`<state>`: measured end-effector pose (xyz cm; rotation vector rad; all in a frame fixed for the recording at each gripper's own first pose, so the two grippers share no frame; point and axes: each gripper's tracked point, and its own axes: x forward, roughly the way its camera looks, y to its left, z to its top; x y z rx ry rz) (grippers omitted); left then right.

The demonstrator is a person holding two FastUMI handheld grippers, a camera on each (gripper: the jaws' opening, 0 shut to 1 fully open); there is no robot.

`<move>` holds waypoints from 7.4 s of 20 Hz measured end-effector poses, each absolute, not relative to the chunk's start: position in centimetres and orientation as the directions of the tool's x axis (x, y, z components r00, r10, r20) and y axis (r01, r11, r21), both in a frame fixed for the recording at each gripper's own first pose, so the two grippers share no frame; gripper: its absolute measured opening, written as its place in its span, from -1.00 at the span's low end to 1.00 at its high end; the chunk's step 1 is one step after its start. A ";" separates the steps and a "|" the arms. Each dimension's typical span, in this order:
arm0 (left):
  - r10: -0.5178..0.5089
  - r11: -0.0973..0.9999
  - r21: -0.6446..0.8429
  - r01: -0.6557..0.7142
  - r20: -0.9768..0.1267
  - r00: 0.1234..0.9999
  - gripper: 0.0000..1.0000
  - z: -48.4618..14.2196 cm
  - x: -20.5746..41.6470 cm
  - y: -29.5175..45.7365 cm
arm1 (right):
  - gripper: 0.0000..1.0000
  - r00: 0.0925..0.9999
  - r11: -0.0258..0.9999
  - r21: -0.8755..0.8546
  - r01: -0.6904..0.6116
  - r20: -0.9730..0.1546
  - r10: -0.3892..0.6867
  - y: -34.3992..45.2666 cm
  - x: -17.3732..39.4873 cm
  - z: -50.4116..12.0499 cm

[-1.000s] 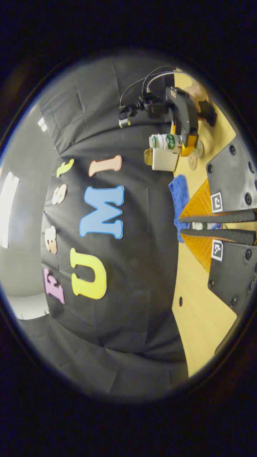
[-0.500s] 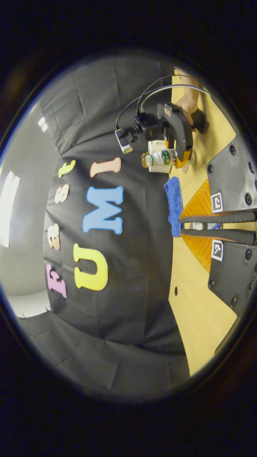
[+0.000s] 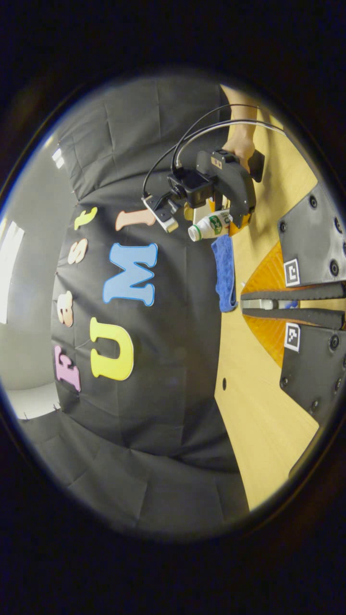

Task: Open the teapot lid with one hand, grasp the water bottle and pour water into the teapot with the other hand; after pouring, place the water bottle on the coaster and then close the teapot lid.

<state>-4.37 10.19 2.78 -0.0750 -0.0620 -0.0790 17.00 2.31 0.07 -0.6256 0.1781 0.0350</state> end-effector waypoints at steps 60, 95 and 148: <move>-0.007 0.996 -0.083 0.012 0.064 0.998 -0.73 1.8 -5.3 13.7 | 0.46 0.989 -0.219 -0.969 0.110 0.085 0.121 10.9 20.5 3.8; 0.001 0.996 -0.084 0.006 0.083 0.997 -0.73 2.4 -5.8 13.9 | 0.46 0.971 -0.348 -0.915 0.205 0.147 0.186 12.9 19.4 6.0; -0.027 0.992 -0.121 0.034 0.064 0.998 -0.72 2.6 -1.9 14.1 | 0.46 0.982 0.399 -0.907 -0.137 -0.070 0.178 11.1 18.4 2.8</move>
